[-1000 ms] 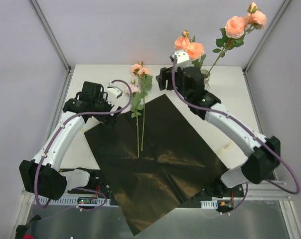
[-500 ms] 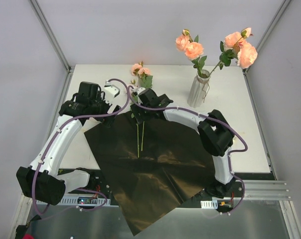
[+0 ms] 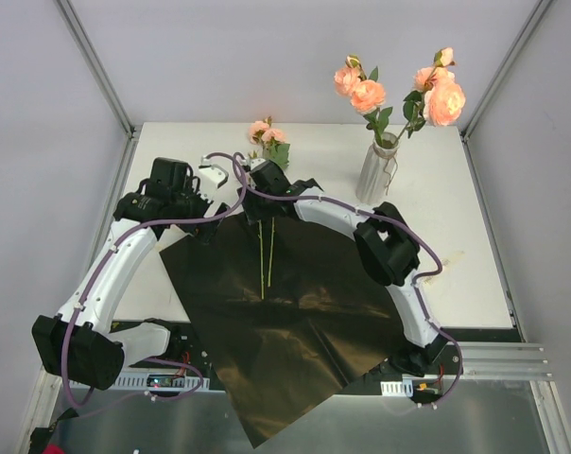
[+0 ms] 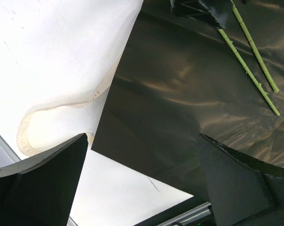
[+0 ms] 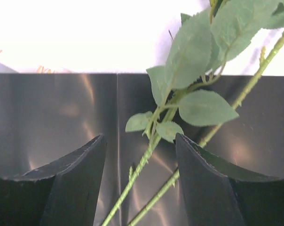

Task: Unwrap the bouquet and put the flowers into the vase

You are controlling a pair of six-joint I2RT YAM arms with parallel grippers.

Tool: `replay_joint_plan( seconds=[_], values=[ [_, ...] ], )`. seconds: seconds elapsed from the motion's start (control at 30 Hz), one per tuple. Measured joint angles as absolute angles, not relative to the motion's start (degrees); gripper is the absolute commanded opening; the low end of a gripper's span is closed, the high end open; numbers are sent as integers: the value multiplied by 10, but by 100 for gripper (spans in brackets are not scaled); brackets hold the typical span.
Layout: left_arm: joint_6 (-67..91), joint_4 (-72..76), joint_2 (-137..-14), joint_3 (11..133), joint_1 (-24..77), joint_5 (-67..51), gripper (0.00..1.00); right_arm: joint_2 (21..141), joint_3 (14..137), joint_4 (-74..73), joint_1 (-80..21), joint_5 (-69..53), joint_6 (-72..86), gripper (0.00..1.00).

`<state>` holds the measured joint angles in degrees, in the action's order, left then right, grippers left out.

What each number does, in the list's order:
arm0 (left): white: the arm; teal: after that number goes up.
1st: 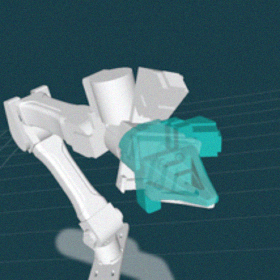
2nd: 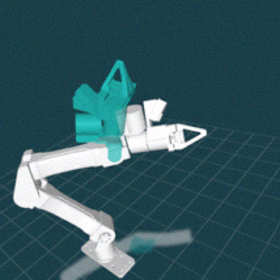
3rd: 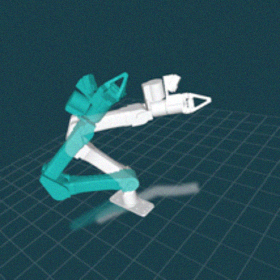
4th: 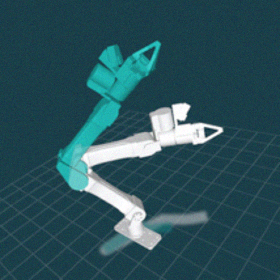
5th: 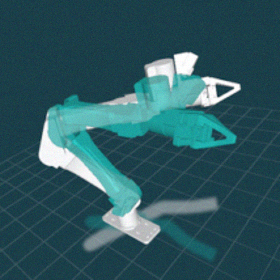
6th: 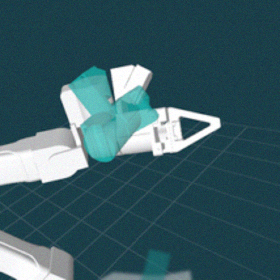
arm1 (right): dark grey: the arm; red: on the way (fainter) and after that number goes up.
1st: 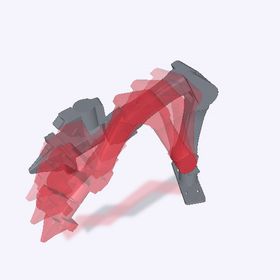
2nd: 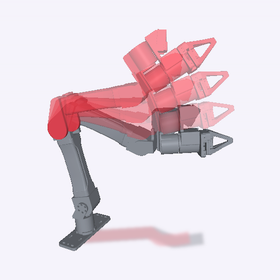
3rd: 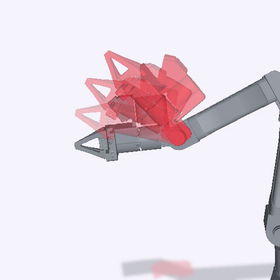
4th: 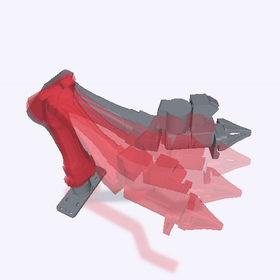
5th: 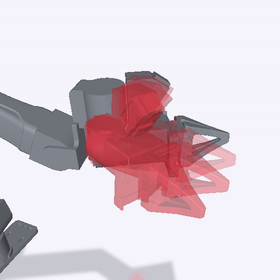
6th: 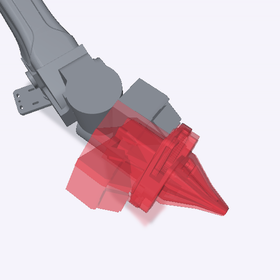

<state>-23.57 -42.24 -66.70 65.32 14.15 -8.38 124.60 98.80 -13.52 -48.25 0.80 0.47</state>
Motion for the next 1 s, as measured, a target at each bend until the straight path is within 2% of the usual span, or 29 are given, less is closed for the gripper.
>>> replay_joint_plan(
  seconds=[0.43,0.53,0.63,0.67,0.73,0.77,0.87,1.0],
  values=[
    [-247,-422,-662,647,142,-84,99,1328,1065,-186,-482,35,29,57],
    [-247,-422,-662,647,141,-84,99,1329,1065,-191,-481,39,30,52],
    [-247,-422,-662,647,141,-84,99,1331,1068,-196,-481,42,30,42],
    [-247,-423,-662,646,142,-84,99,1333,1071,-198,-481,43,31,33],
    [-247,-422,-662,645,142,-84,99,1338,1079,-200,-480,43,36,24],
    [-247,-422,-662,644,142,-84,99,1340,1081,-201,-480,43,40,15],
    [-248,-422,-662,641,142,-84,99,1340,1090,-208,-479,43,56,1],
    [-248,-422,-662,640,141,-84,99,1336,1110,-204,-479,43,66,1]
  ],
)
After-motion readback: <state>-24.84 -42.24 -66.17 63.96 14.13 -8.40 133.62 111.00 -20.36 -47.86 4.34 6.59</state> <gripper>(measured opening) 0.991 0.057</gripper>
